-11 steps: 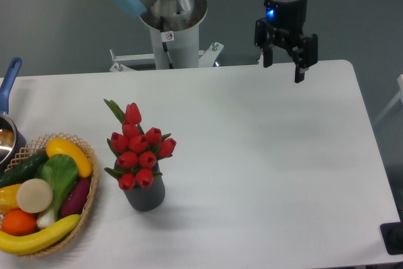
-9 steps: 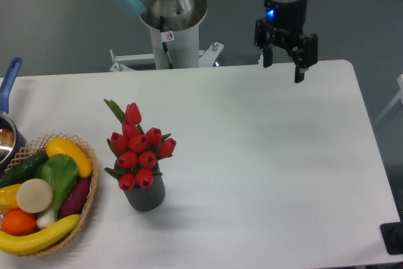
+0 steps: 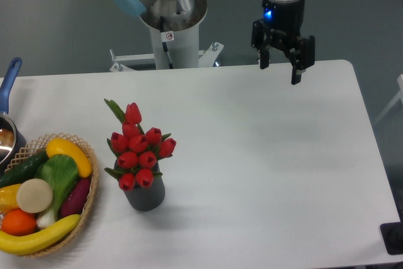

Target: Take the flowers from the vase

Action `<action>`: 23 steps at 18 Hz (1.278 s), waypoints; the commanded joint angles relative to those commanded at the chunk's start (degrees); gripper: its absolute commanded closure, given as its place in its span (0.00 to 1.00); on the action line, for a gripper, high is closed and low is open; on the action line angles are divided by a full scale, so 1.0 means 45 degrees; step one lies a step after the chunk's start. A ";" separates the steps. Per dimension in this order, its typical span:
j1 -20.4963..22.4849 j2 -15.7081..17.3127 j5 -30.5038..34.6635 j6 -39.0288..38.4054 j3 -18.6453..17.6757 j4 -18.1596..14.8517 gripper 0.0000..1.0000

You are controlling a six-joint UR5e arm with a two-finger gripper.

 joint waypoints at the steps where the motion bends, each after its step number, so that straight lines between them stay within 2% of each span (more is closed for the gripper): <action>1: -0.0020 -0.0058 -0.0019 -0.0719 0.0039 0.0039 0.00; 6: -0.0663 -0.0468 -0.0078 -0.2695 0.0176 0.0098 0.00; 9: -0.1131 -0.0838 -0.0253 -0.3712 0.0156 0.0993 0.00; 13: -0.1932 -0.1503 -0.1345 -0.5195 0.0117 0.1366 0.00; 18: -0.2499 -0.1952 -0.1853 -0.5258 -0.0194 0.1621 0.00; 19: -0.2539 -0.1972 -0.2242 -0.5238 -0.0253 0.1989 0.00; 23: -0.2539 -0.2246 -0.4469 -0.5199 -0.0293 0.2071 0.00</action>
